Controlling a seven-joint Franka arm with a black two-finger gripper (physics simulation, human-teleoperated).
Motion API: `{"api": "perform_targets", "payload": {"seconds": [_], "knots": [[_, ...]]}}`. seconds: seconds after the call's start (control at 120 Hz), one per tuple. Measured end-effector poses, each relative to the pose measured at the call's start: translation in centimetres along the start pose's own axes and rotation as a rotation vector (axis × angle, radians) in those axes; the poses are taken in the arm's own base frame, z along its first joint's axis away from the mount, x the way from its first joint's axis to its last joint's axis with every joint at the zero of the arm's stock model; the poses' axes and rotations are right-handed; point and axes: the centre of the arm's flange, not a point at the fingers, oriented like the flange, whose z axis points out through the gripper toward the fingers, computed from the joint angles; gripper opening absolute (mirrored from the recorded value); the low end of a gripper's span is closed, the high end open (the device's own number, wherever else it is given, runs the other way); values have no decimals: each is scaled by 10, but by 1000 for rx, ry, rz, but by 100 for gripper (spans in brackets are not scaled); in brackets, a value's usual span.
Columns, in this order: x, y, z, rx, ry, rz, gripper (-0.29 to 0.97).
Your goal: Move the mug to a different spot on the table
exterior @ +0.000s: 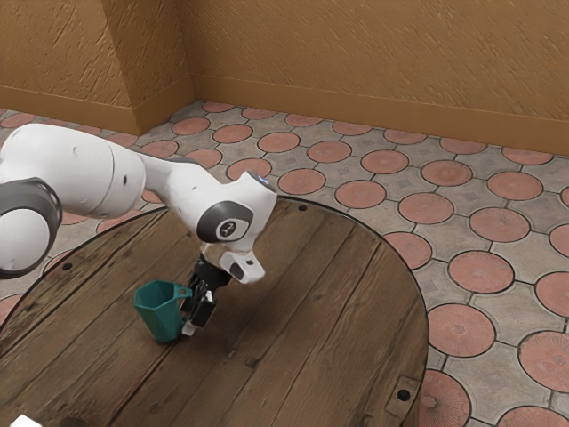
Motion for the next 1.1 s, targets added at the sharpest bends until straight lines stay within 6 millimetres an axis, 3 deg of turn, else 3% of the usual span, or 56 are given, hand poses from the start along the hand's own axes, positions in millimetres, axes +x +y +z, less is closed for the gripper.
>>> {"api": "perform_targets", "payload": {"seconds": [0.575,0.708,0.908,1.025,1.1], "knots": [[9,-11,-22,44,64,-8,67],[17,-14,-43,89,124,-4,68],[14,-18,-92,156,284,-25,68],[-23,-6,-151,162,449,-110,68],[-67,14,-200,174,549,-171,68]]}}
